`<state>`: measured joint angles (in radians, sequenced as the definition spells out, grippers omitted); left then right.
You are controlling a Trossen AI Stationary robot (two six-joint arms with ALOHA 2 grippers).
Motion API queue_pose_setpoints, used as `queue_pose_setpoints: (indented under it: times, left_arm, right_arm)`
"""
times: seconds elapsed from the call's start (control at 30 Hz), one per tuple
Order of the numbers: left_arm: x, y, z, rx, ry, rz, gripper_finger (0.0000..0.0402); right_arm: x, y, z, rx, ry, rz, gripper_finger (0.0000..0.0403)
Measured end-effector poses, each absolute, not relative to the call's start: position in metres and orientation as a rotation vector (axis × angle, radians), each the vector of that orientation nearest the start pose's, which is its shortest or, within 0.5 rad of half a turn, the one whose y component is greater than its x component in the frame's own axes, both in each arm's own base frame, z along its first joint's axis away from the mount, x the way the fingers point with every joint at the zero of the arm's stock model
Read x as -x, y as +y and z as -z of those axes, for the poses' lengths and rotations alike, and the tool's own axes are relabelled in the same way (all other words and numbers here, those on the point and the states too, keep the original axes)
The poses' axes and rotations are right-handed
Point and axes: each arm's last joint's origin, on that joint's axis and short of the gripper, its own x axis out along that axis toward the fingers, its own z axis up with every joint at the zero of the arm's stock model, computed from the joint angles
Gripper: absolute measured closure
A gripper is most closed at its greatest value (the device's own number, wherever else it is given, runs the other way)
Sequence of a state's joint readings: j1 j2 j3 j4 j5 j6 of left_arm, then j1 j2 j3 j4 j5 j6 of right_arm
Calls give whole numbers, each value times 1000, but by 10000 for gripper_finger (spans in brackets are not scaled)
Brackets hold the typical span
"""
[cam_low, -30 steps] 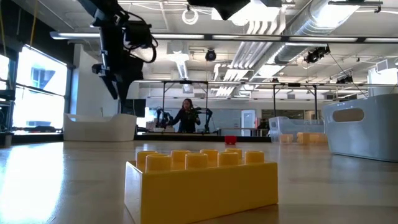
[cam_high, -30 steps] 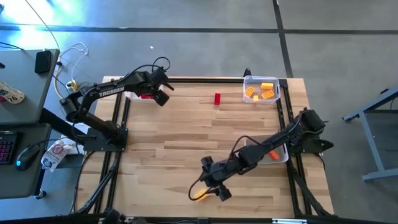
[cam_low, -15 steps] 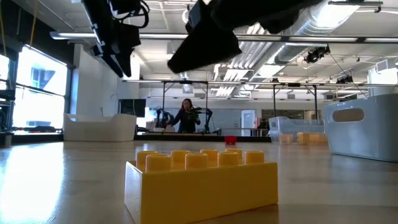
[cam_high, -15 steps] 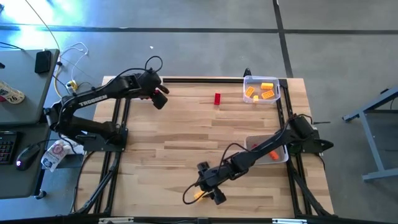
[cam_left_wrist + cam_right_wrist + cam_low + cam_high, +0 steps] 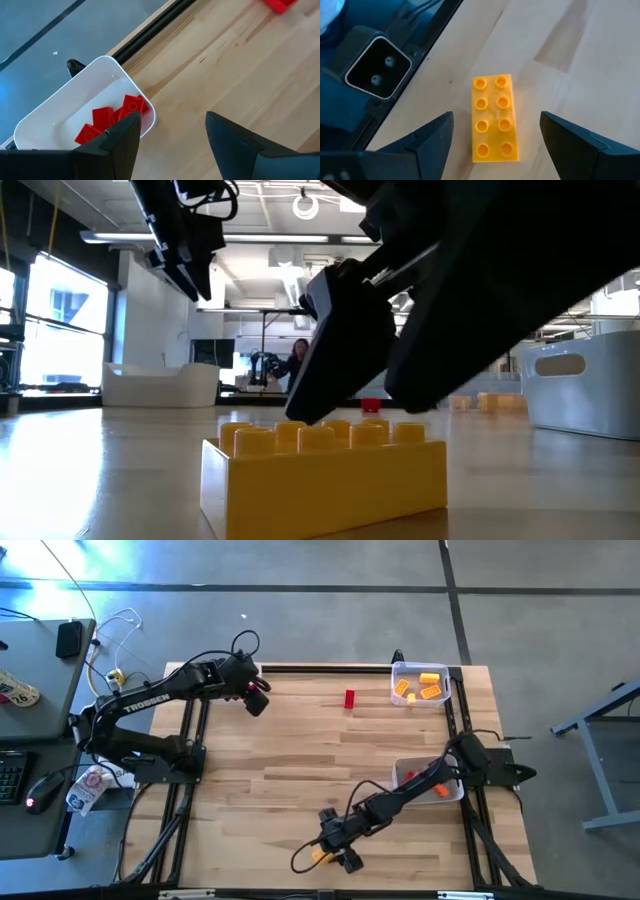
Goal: Sort & place blocks by color
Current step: Put the yellow game piece into the transparent bin
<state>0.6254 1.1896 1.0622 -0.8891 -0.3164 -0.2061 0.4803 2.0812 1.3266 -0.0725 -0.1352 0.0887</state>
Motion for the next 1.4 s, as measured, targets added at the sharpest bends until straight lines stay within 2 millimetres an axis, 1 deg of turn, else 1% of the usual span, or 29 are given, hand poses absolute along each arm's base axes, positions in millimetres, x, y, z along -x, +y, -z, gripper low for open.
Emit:
queue_pose_setpoints:
  times: [0.13, 0.37, 0.53, 0.7, 0.77, 0.87, 0.93, 1.03, 1.23, 1.4]
  left_arm:
    - [-175, 138, -296, 324, 957, -957, 195]
    - [-175, 138, -296, 321, 958, -956, 195]
    - [-175, 138, -296, 321, 957, -956, 195]
    - [-175, 138, -296, 320, 956, -956, 195]
    - [-175, 138, -296, 320, 956, -956, 195]
    - [-175, 138, -296, 320, 956, -956, 195]
    - [-175, 138, -296, 320, 956, -955, 195]
    - [-176, 138, -296, 315, 959, -949, 195]
    - [-176, 137, -296, 314, 959, -946, 195]
    - [-179, 134, -296, 303, 961, -927, 195]
  right_arm:
    - [-382, 208, -136, 76, 845, -541, 119]
    - [-381, 209, -135, 133, 833, -519, 121]
    - [-382, 211, -120, 113, 869, -515, 138]
    - [-384, 211, -118, 85, 864, -518, 164]
    - [-384, 211, -118, 88, 862, -511, 180]
    - [-384, 211, -118, 85, 863, -508, 217]
    - [-384, 210, -118, 80, 864, -514, 249]
    - [-386, 207, -119, 55, 872, -534, 291]
    - [-387, 193, -127, 35, 915, -499, 291]
    - [-387, 176, -142, 54, 925, -403, 291]
